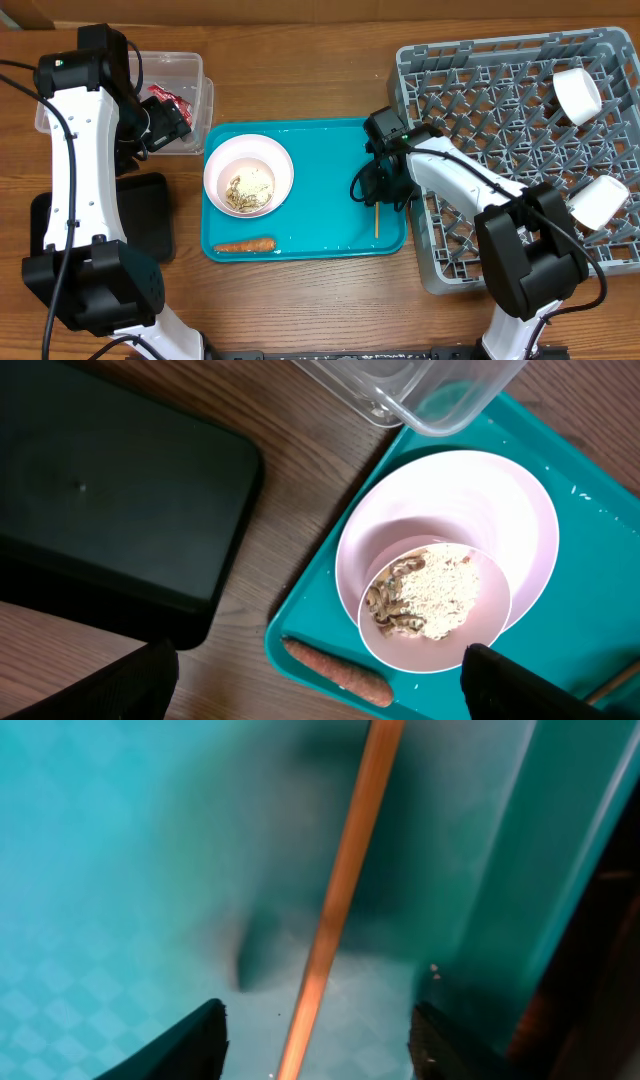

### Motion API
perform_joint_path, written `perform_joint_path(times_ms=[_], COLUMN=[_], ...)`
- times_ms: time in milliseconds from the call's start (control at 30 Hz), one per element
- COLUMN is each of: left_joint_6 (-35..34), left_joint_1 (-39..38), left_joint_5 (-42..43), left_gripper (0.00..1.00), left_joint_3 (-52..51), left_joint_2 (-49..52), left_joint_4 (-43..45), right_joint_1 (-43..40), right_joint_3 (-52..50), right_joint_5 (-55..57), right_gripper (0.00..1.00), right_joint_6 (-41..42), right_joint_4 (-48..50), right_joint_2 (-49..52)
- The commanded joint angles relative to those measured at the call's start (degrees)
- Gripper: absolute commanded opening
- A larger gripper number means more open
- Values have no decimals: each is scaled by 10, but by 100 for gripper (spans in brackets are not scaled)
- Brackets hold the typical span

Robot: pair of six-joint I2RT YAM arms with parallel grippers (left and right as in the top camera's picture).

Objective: Sort waste into correct bins and load items into the dishwasher
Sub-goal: 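Grasp the second wooden chopstick with the right gripper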

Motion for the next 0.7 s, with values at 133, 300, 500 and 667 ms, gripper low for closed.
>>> perform_joint_path(times_ms=[133, 300, 500, 667], left_joint_6=[2, 2, 2, 2], left_joint_1=[-4, -4, -4, -4], left_joint_5=[2, 2, 2, 2], left_gripper=[92, 92, 92, 93], left_joint_3=[-3, -3, -3, -3], left_joint_2=[-9, -10, -9, -10], left_joint_4=[4, 5, 4, 4], right_joint_1=[21, 47, 58, 44], right_joint_3=[-18, -18, -16, 22], right_joint_5=[7, 7, 7, 8], right_gripper=[51, 39, 5, 4], right_joint_6=[1, 3, 34, 30], right_joint_4=[18, 18, 11, -31], right_joint_2=[9, 25, 29, 13])
